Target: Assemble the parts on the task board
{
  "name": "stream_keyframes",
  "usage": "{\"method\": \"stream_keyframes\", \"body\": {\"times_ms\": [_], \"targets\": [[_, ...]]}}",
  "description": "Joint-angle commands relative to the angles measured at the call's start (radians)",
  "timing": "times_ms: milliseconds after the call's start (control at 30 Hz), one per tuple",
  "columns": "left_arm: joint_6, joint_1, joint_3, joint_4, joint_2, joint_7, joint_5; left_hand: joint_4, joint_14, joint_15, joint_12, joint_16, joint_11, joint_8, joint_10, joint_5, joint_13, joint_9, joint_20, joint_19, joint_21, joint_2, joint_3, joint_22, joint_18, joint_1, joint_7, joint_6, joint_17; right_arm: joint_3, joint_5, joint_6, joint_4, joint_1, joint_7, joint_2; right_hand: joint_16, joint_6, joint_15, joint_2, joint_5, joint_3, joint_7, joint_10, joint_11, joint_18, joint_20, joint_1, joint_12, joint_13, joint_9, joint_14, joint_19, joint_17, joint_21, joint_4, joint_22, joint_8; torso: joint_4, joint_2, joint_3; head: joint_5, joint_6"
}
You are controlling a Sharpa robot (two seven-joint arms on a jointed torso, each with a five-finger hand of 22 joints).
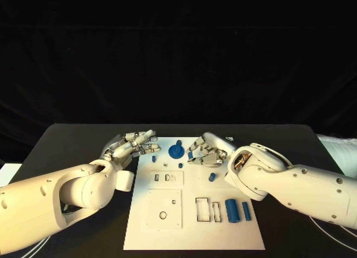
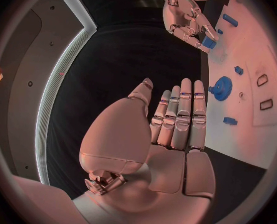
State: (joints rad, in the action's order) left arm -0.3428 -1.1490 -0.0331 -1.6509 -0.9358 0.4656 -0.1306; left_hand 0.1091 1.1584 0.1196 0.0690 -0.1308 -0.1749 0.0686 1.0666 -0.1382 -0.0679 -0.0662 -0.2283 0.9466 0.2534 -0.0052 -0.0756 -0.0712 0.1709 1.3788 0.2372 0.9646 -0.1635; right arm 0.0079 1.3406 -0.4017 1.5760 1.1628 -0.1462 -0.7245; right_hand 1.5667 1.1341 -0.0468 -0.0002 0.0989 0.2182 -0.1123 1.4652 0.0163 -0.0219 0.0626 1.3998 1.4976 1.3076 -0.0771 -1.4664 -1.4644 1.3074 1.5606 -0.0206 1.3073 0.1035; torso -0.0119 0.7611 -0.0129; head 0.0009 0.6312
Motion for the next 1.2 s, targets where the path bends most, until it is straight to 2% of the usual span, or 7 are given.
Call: {"method": "stream_keyframes", "body": {"times_ms": [33, 200, 367, 433, 567, 833, 1200], "targets": [[0.017, 0.0, 0.001, 0.005, -0.001, 0.025, 0.003, -0.005, -0.007, 0.0, 0.0, 0.003, 0.004, 0.002, 0.001, 0.004, -0.001, -0.001, -0.003, -0.001, -0.003, 0.005, 0.0, 0.001, 0.013, -0.006, -0.007, 0.001, -0.001, -0.003, 0.097, 0.005, -0.007, -0.009, -0.066, 0.023, 0.004, 0.012, -0.004, 0.002, -0.001, 0.006, 0.015, 0.072, 0.0, 0.017, -0.006, -0.007, -0.005, 0.221, -0.018, -0.104, -0.096, 0.263, 0.001, -0.002, 0.244, 0.004, -0.0067, -0.006, -0.0075, 0.003, 0.009], [0.011, -0.001, 0.001, 0.012, -0.004, 0.029, 0.003, -0.005, -0.007, 0.0, 0.0, 0.004, 0.004, 0.002, 0.002, 0.004, -0.001, -0.001, -0.003, -0.001, -0.003, 0.005, 0.0, 0.002, 0.013, -0.006, -0.007, 0.001, -0.001, -0.006, 0.129, 0.015, -0.019, -0.028, -0.087, 0.062, 0.004, 0.012, -0.004, 0.002, 0.0, 0.006, 0.015, 0.071, 0.0, 0.017, -0.006, -0.007, -0.006, 0.22, -0.018, -0.104, -0.096, 0.263, 0.0, -0.001, 0.242, 0.004, -0.0101, -0.008, -0.0122, 0.006, 0.016], [0.012, -0.001, 0.001, 0.018, -0.008, 0.034, -0.005, -0.006, -0.007, 0.0, 0.0, 0.004, 0.004, 0.002, 0.002, 0.004, -0.001, -0.001, -0.003, -0.001, -0.003, 0.006, 0.0, 0.002, 0.013, -0.005, -0.008, 0.001, -0.001, -0.011, 0.148, 0.031, -0.042, -0.046, -0.1, 0.101, 0.004, 0.011, -0.004, 0.002, 0.0, 0.007, 0.014, 0.071, 0.0, 0.016, -0.006, -0.008, -0.007, 0.22, -0.018, -0.104, -0.095, 0.263, -0.001, -0.001, 0.241, 0.003, -0.0089, -0.006, -0.0097, 0.019, 0.02], [0.012, -0.001, 0.001, 0.02, -0.009, 0.037, -0.013, -0.006, -0.008, 0.0, 0.0, 0.004, 0.004, 0.002, 0.002, 0.003, -0.001, -0.001, -0.003, -0.001, -0.003, 0.005, 0.0, 0.002, 0.013, -0.005, -0.008, 0.001, -0.001, -0.013, 0.152, 0.035, -0.058, -0.056, -0.101, 0.119, 0.004, 0.01, -0.004, 0.001, 0.001, 0.007, 0.013, 0.071, 0.001, 0.016, -0.006, -0.01, -0.007, 0.22, -0.017, -0.104, -0.094, 0.263, -0.001, -0.001, 0.24, 0.002, -0.008, -0.005, -0.01, 0.02, 0.022], [0.012, -0.001, 0.001, 0.02, -0.011, 0.038, -0.018, -0.006, -0.008, 0.0, 0.0, 0.004, 0.004, 0.002, 0.002, 0.003, -0.001, -0.001, -0.003, -0.001, -0.003, 0.005, 0.0, 0.002, 0.013, -0.005, -0.008, 0.001, -0.001, -0.015, 0.155, 0.047, -0.069, -0.066, -0.101, 0.136, 0.004, 0.01, -0.003, 0.001, 0.001, 0.007, 0.013, 0.071, 0.001, 0.016, -0.006, -0.011, -0.007, 0.22, -0.017, -0.104, -0.094, 0.263, -0.001, -0.001, 0.24, 0.001, -0.0104, -0.005, -0.0075, 0.017, 0.026], [0.011, -0.001, 0.001, 0.023, -0.011, 0.037, -0.021, -0.007, -0.008, 0.0, 0.0, 0.005, 0.004, 0.002, 0.002, 0.003, -0.001, -0.001, -0.003, -0.002, -0.003, 0.006, -0.001, 0.002, 0.013, -0.004, -0.008, 0.002, -0.001, -0.018, 0.167, 0.076, -0.07, -0.074, -0.107, 0.153, 0.004, 0.009, -0.003, -0.001, 0.002, 0.006, 0.012, 0.07, 0.002, 0.016, -0.005, -0.015, -0.008, 0.22, -0.017, -0.104, -0.094, 0.263, -0.002, -0.001, 0.239, 0.0, -0.0057, -0.005, -0.0076, 0.021, 0.033], [0.01, -0.002, 0.001, 0.021, -0.01, 0.035, -0.022, -0.008, -0.008, 0.0, 0.0, 0.005, 0.004, 0.002, 0.002, 0.003, -0.001, -0.001, -0.003, -0.002, -0.003, 0.006, -0.001, 0.002, 0.013, -0.004, -0.008, 0.002, -0.001, -0.019, 0.179, 0.106, -0.07, -0.076, -0.121, 0.159, 0.004, 0.009, -0.002, -0.006, 0.0, 0.004, 0.012, 0.07, 0.003, 0.016, -0.005, -0.025, -0.008, 0.22, -0.017, -0.104, -0.093, 0.263, -0.002, -0.002, 0.237, -0.002, -0.0069, -0.005, -0.007, 0.023, 0.037]]}}
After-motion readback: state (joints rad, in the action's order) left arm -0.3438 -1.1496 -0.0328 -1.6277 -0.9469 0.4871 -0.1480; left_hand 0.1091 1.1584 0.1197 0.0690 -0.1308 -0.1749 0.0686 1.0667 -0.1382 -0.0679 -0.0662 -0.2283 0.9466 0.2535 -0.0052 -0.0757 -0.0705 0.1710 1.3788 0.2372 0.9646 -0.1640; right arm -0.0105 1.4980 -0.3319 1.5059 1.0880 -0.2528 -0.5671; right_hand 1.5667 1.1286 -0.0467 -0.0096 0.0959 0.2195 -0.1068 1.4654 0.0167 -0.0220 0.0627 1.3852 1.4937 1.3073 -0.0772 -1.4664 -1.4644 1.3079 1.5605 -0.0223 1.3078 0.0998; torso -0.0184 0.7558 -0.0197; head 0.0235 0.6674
